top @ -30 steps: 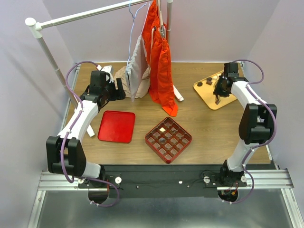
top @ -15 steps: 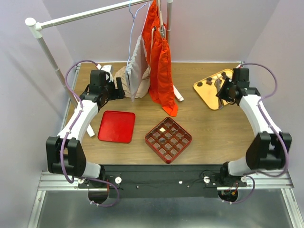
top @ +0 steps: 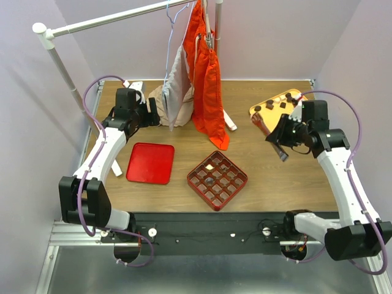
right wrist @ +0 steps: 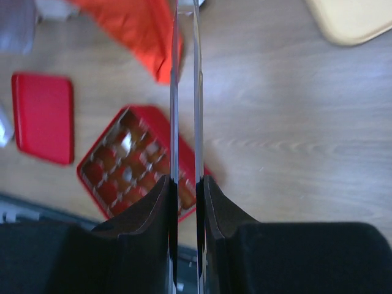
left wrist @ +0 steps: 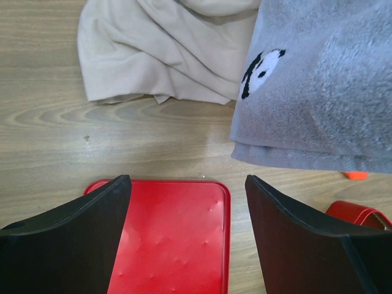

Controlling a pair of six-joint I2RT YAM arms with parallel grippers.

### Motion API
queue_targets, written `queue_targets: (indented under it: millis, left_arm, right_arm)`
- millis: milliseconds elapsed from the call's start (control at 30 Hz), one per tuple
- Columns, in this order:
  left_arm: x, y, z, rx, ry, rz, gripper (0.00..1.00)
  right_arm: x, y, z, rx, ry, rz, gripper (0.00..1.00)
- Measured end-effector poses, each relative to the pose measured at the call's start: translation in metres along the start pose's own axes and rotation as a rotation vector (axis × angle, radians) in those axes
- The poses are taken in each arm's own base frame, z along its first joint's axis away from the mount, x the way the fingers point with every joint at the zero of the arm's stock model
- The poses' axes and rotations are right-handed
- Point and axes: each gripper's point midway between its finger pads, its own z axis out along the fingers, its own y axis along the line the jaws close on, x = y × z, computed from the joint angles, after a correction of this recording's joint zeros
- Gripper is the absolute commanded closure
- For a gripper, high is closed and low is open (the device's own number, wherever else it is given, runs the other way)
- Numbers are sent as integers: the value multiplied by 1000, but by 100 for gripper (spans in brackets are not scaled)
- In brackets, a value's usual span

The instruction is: Pack the chocolate

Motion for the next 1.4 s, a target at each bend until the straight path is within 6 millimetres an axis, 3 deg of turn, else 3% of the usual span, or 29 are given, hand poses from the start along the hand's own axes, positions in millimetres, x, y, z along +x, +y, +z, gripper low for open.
queue_targets:
  millis: [200, 567, 867, 1400]
  left_arm:
    - [-6, -1, 0, -3, -9, -4, 15]
    - [-7, 0, 1, -11, -9, -15, 15]
    - [-6, 3, 1, -25, -6, -19, 15]
    - [-15, 3, 4, -38, -13, -23, 15]
  right_arm:
    - [53, 41, -16, -126, 178, -96, 88]
    - [114, 80, -30, -263, 378, -251, 87]
    - [148, 106, -28, -329, 490, -353, 84]
    - [180, 116, -18, -351, 576, -411, 81]
